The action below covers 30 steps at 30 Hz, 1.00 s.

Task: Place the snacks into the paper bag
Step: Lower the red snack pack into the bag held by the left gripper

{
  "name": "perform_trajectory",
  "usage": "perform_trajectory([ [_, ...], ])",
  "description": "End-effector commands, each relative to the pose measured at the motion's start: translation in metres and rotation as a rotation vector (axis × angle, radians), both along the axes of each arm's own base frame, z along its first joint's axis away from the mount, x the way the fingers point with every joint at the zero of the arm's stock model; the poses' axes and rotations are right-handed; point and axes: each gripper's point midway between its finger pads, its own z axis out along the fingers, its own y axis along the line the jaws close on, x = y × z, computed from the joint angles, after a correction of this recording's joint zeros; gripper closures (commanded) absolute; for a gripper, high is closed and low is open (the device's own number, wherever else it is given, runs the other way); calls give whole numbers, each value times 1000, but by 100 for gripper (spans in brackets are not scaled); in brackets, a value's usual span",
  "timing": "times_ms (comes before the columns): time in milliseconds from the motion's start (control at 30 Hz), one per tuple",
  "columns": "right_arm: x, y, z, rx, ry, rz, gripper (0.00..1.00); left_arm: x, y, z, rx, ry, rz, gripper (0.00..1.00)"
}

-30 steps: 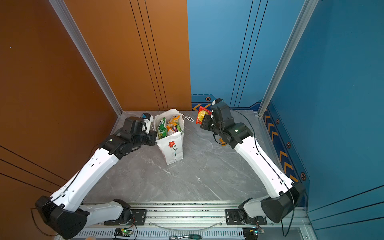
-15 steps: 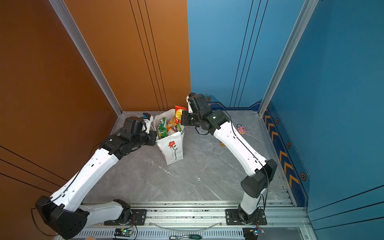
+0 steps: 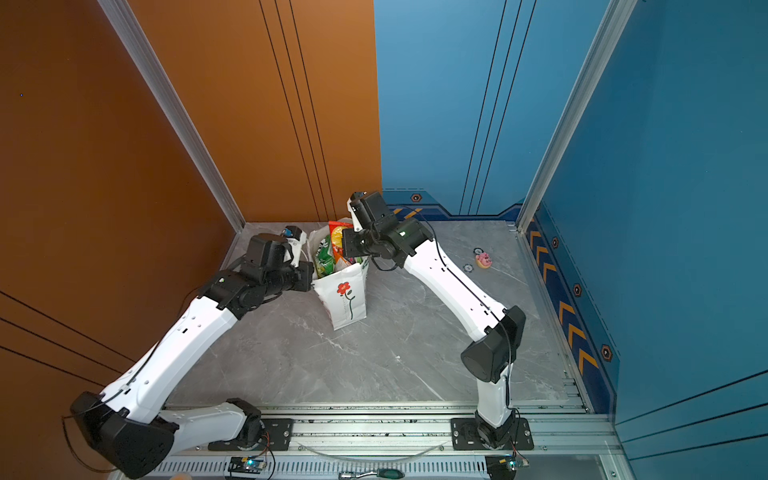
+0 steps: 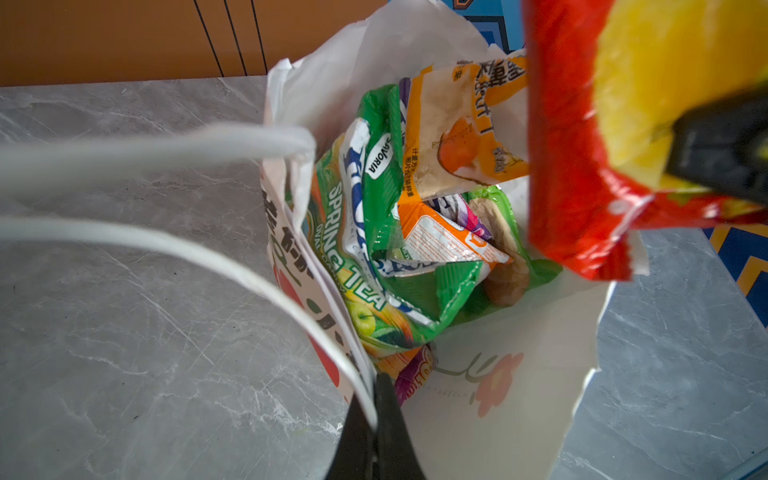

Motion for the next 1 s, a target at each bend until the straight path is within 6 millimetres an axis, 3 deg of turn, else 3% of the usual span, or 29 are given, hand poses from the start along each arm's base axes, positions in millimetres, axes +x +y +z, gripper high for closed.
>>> perform_trajectory([
  [0,-1,0,2,-41,-22,20,95,2,-6,26,-25,-81,-23,100],
  [267,3,3,-23,-161,-32,22,95,2,-6,26,-23,-83,-22,100],
  [700,9,3,-46,-246,3,18,94,3,-6,24,-20,-77,-22,100],
  [767,11,8,-64,-279,35,25,94,3,-6,24,-20,-78,-22,100],
  [967,9,14,-67,-288,42,39,94,2,-5,25,-20,-79,-20,100],
])
